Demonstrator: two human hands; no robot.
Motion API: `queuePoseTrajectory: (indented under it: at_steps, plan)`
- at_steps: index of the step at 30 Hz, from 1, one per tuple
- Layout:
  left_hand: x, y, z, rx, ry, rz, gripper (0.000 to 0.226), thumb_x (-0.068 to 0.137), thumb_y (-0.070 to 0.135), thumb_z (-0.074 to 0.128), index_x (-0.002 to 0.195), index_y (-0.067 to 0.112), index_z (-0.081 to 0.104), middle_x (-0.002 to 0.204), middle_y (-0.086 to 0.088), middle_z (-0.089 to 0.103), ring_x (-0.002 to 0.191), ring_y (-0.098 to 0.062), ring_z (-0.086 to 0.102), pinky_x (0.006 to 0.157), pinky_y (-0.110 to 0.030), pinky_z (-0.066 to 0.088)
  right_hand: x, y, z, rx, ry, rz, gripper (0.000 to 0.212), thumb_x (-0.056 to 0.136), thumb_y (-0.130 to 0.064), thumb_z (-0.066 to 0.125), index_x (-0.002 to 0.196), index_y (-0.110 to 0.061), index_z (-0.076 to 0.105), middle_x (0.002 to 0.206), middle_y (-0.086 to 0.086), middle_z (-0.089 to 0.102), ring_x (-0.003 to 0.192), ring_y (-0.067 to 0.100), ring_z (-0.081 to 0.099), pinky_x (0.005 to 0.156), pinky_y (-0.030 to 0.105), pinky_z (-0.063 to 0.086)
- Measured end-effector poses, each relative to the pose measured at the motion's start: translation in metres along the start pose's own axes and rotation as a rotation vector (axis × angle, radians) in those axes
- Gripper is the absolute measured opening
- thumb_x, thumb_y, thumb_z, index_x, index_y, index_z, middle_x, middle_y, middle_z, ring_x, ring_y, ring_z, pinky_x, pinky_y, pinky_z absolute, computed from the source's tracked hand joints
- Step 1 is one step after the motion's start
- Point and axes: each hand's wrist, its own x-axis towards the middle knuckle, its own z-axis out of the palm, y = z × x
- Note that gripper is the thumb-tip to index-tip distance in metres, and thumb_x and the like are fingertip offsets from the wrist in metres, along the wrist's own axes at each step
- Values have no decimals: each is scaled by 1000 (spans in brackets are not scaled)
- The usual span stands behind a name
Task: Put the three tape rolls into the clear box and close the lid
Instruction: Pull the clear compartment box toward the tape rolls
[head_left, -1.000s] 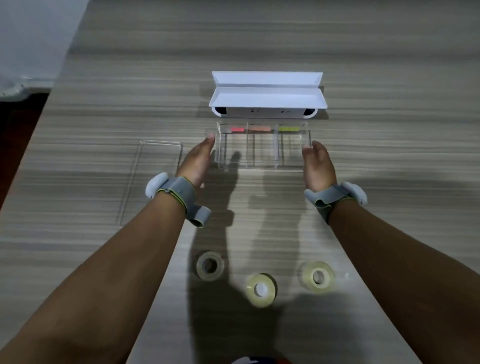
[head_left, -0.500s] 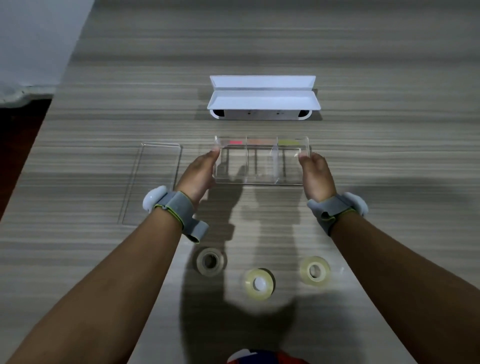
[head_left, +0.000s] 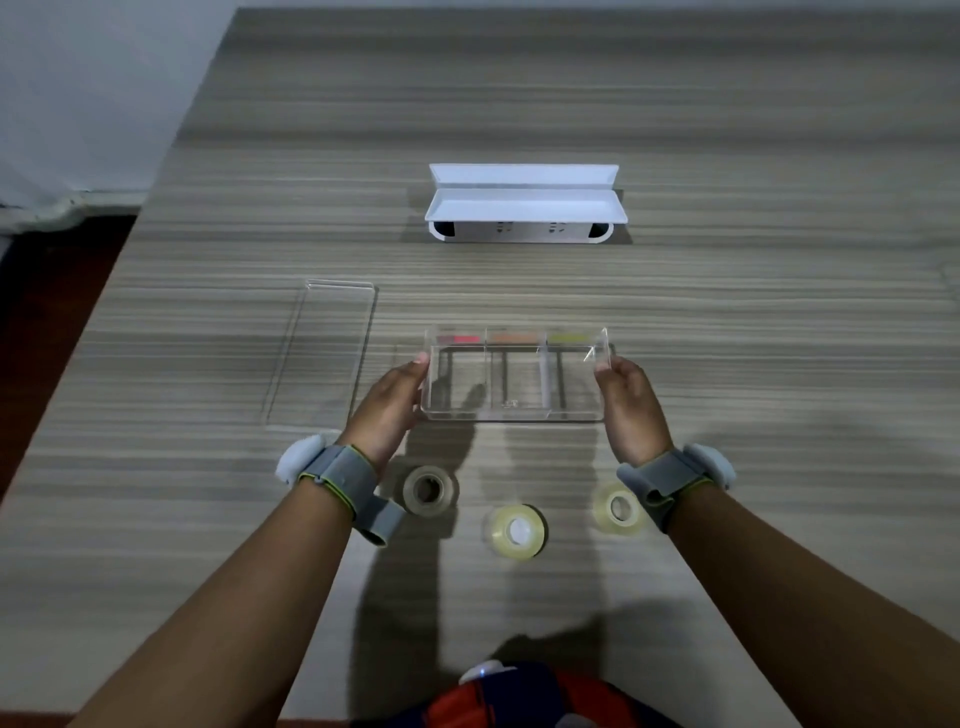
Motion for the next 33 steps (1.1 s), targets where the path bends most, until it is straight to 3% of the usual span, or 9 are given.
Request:
queuePoseTrajectory:
  at_steps: [5,9,11,13,15,18,21,26,33]
  plan:
    - [-6,-4,3,18,-10,-5,25,95,46,38,86,34,57,94,18,60,91,-1,57,78,-27,45,-4,11,0,-42,-16,14,40,93,-34,46,125,-10,50,106,-1,55,98,16,50,85,27,34]
    - [-2,-9,1,44,5,-12,30,91,54,42,98,30,59,114,5,61,104,-14,58,96,-37,45,-2,15,0,-59,-26,37,46,89,-41,47,123,-11,52,98,-1,56,91,16,51,83,31,37]
    - [-1,-9,2,49,0,-17,40,88,57,44,109,26,57,118,3,59,111,-17,57,106,-42,41,0,16,0,-57,-24,45,46,87,-44,48,119,-12,53,83,-8,53,76,9,49,76,28,39]
    - [-2,-6,4,74,-2,-24,58,75,69,46,112,25,57,123,2,59,117,-19,55,108,-42,39,2,16,0,-50,-31,40,41,80,-48,47,108,-18,53,72,-15,44,67,2,42,65,22,36]
    - [0,-6,6,81,-3,-25,55,78,67,45,111,24,56,122,2,58,117,-19,55,102,-38,40,3,16,0,-56,-32,39,39,76,-49,43,102,-21,51,69,-16,40,64,0,38,62,19,33]
    - [3,-8,6,90,4,-33,38,92,52,39,111,23,55,120,2,57,112,-18,54,96,-34,40,6,18,0,-56,-25,34,44,78,-49,44,106,-17,53,71,-17,40,66,-1,38,66,23,35]
    - [4,-9,5,86,14,-38,48,86,61,41,115,26,54,124,3,56,116,-17,54,103,-38,39,7,21,-1,-37,-11,24,43,89,-40,48,119,-10,52,79,-12,49,72,3,45,76,29,34]
    - [6,-12,5,81,31,-45,34,94,51,37,110,26,54,116,4,57,110,-16,55,98,-34,38,4,20,-1,-15,8,10,39,95,-28,44,129,-9,47,113,-2,52,108,14,47,89,24,30]
    - [5,-8,5,96,22,-37,32,97,47,32,104,28,55,111,5,58,105,-15,55,96,-33,37,8,24,-1,-44,6,13,40,94,-31,45,128,-10,48,108,3,57,99,17,51,85,28,35]
